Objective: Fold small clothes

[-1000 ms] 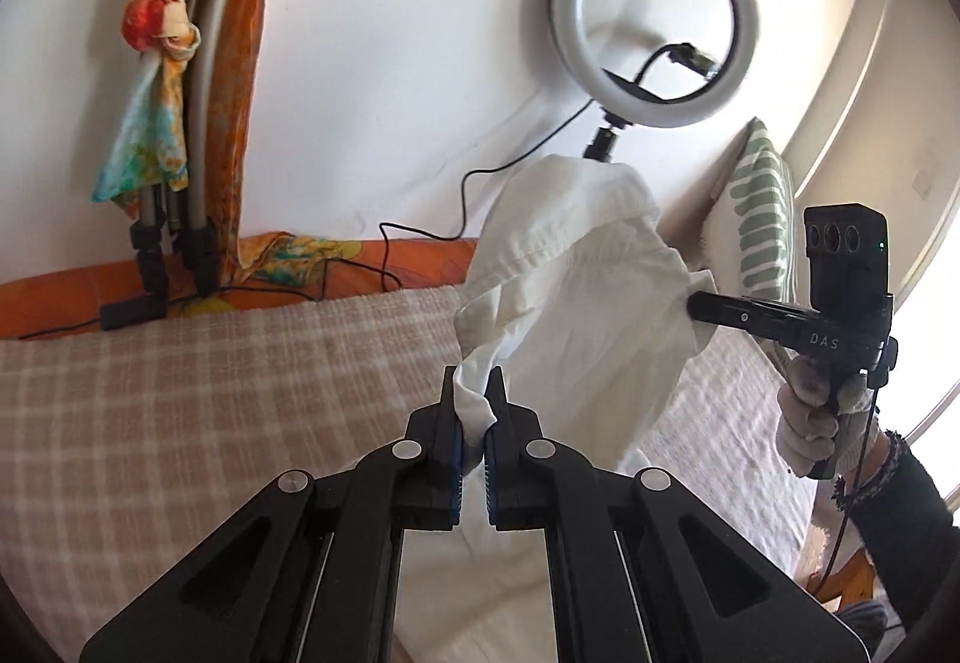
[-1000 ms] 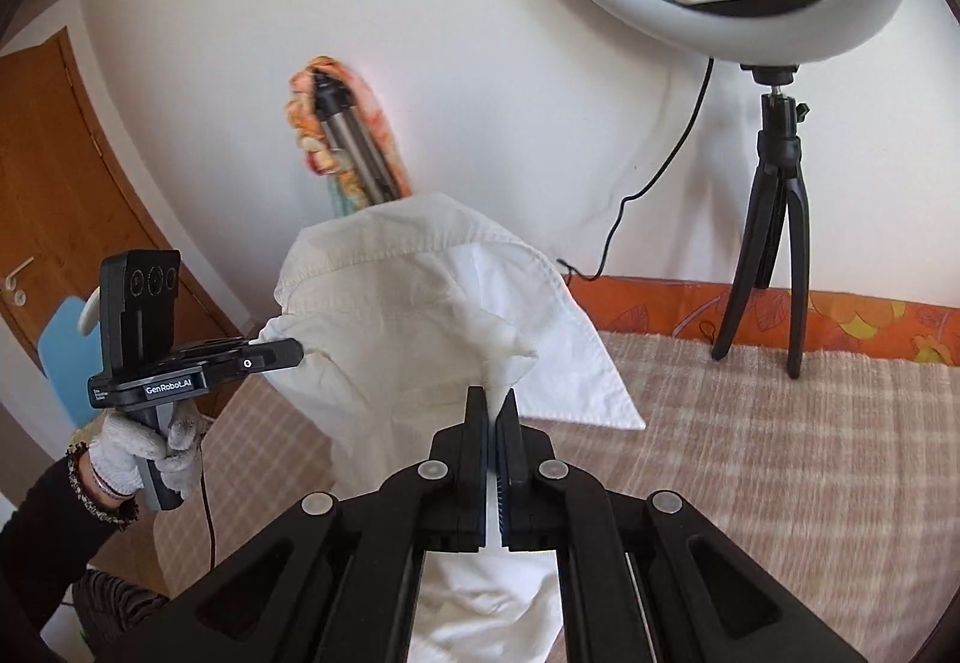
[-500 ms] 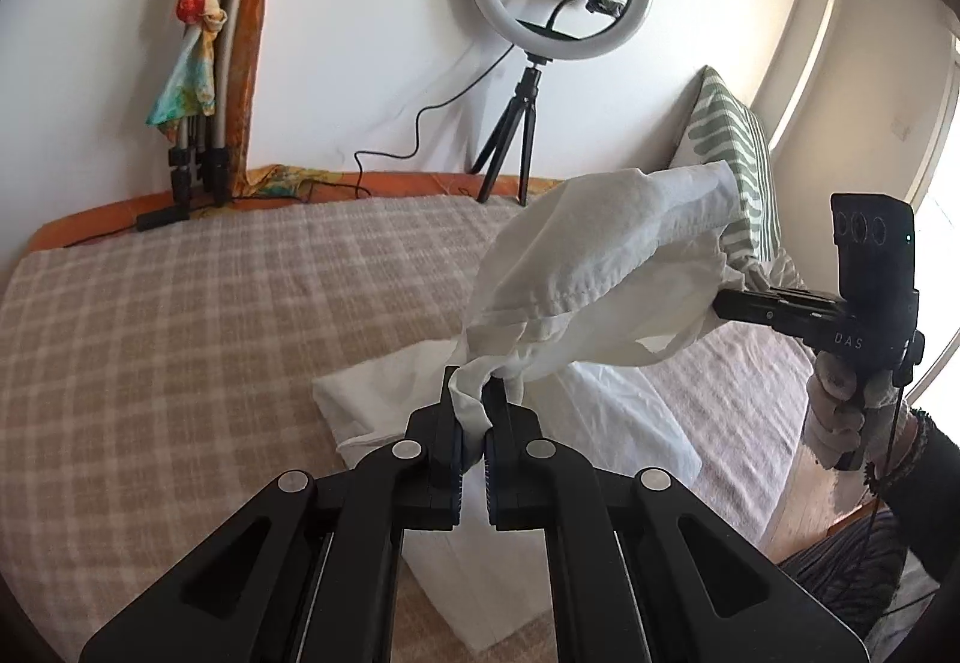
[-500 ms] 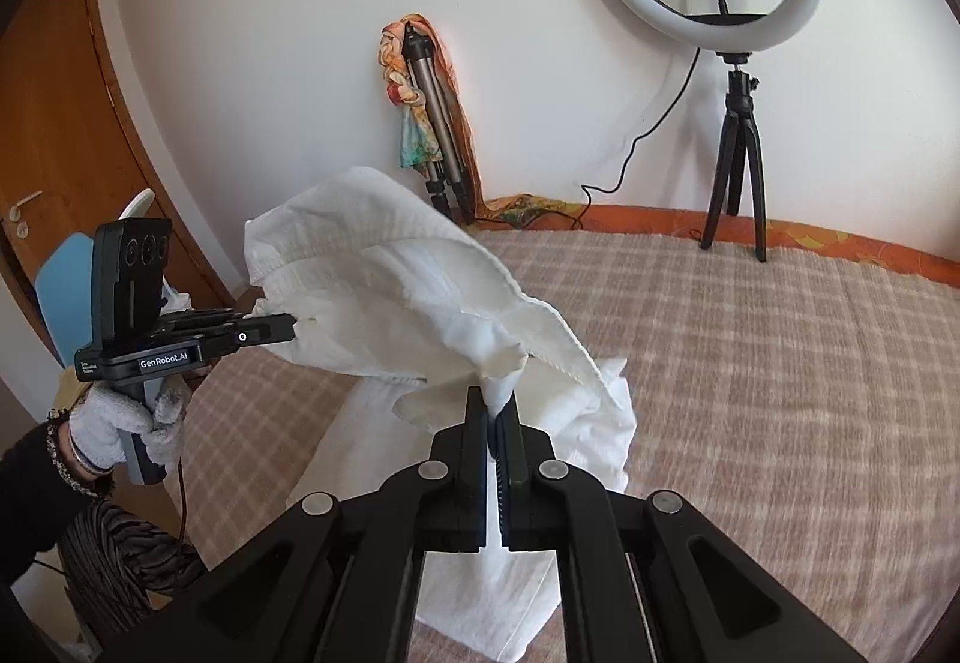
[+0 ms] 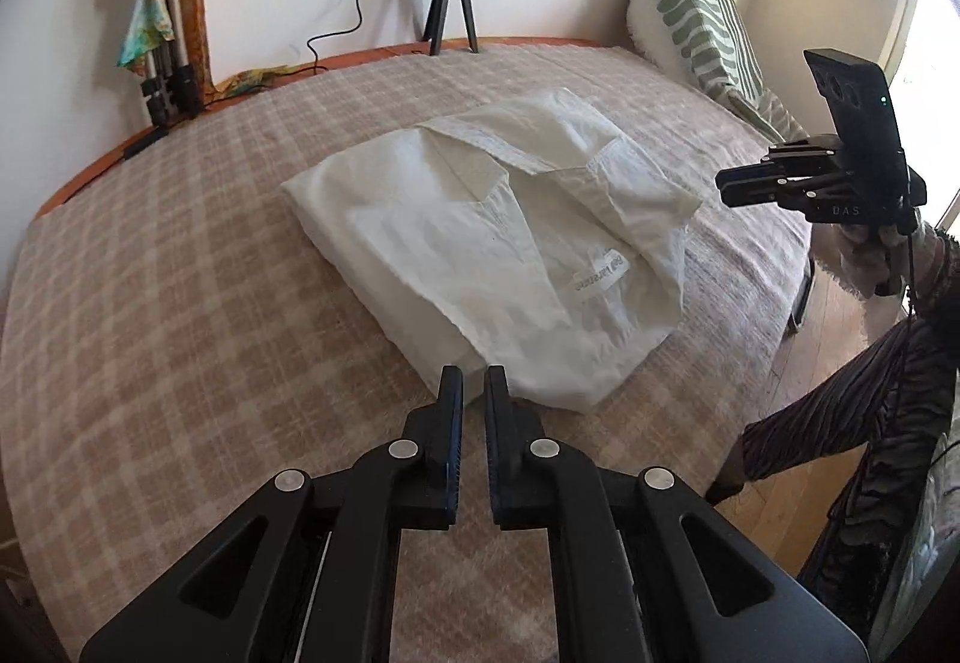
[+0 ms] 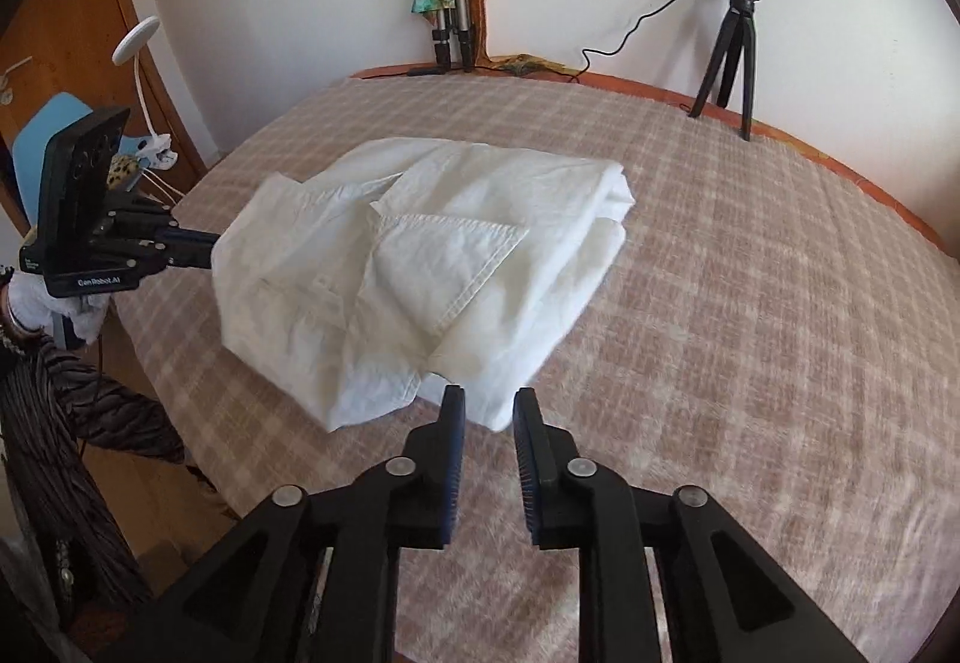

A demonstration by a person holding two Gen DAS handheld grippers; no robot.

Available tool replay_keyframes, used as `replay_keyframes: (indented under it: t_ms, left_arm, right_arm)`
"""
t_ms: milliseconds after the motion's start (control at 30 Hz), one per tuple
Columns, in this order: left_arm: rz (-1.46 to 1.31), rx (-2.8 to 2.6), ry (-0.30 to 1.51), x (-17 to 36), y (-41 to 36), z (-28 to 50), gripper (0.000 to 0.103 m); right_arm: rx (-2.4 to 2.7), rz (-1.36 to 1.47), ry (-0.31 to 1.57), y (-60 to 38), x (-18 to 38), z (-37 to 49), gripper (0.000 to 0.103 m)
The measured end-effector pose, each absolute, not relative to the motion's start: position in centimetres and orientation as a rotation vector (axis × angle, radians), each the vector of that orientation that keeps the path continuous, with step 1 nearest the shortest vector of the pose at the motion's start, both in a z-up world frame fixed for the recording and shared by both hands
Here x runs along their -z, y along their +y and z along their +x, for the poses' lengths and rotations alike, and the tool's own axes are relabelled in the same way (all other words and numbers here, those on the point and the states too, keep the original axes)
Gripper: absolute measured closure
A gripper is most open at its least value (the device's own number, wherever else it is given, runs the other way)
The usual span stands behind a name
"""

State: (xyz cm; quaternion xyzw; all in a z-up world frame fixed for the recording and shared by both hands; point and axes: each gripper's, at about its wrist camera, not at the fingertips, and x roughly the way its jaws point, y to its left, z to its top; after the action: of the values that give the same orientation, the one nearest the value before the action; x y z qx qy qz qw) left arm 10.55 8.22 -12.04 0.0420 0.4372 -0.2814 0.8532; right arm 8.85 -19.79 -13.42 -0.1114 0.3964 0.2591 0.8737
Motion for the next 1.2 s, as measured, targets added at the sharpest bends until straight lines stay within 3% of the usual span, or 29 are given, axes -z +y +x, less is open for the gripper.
replay_keyframes:
  t_ms: [300, 567, 800, 1200]
  left_arm:
    - [-0.031, 0.519, 0.825, 9.5, 8.3, 15.0, 0.097]
    - [-0.076, 0.521, 0.96, 15.0, 5.9, 17.7, 0.097]
    - [-0.077, 0.522, 0.961, 17.0, 6.3, 16.2, 0.096]
    - [-0.255, 0.473, 0.916, 13.5, 8.9, 18.9, 0.097]
  right_arm:
    - [-0.569, -0.116, 0.682, -17.4, 9.3, 10.7, 0.076]
    - [-0.538, -0.144, 0.785, -14.4, 13.0, 16.1, 0.076]
    - [-0.476, -0.194, 0.901, -16.1, 17.4, 17.2, 0.079]
    - [-0.522, -0.094, 0.737, -15.1, 11.6, 18.6, 0.077]
